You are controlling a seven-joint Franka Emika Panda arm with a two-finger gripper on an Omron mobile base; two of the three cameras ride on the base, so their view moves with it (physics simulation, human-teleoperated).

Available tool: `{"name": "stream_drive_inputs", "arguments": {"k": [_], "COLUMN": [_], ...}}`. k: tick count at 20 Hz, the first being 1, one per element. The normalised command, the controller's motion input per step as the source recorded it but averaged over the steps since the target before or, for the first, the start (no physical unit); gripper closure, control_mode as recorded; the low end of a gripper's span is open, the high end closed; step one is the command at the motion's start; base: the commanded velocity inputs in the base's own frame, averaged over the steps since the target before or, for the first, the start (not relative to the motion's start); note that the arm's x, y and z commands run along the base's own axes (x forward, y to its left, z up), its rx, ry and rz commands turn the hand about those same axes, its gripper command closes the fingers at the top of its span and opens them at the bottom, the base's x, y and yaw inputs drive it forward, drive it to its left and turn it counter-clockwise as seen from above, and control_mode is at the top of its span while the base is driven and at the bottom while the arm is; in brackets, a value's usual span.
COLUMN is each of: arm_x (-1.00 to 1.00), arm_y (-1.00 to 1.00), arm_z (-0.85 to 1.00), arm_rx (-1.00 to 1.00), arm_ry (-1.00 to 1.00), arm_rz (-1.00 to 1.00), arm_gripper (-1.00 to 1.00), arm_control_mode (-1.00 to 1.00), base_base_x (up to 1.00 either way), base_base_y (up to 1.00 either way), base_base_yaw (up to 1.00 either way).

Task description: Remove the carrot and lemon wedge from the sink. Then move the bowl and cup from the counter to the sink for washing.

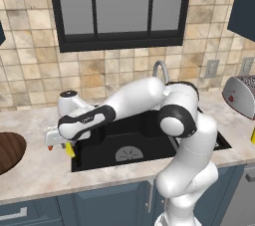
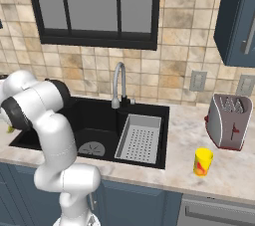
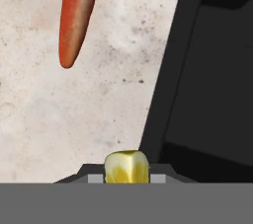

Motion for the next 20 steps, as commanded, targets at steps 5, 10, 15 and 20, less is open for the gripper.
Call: {"name": "stream_drive_inputs", "arguments": {"k": [5, 10, 15, 20], "arm_x": [-0.08, -0.19, -0.2, -0.15], "arm_y": [0.33, 0.25, 0.14, 0.12], "arm_z": [0.02, 0.0, 0.0, -0.04], "arm_rx": [0.01, 0.02, 0.03, 0.03], "arm_ry": [-0.03, -0.01, -0.01, -0.01], "arm_rz": [0.06, 0.04, 0.01, 0.0], "arm_gripper": [1.0, 1.0, 1.0, 1.0], "arm_control_mode": [-1.0, -1.0, -1.0, -1.0], "base_base_x": [0.0, 0.0, 0.0, 0.0], "base_base_y": [0.0, 0.0, 0.0, 0.0], "base_base_yaw": [0.0, 0.0, 0.0, 0.0]}}
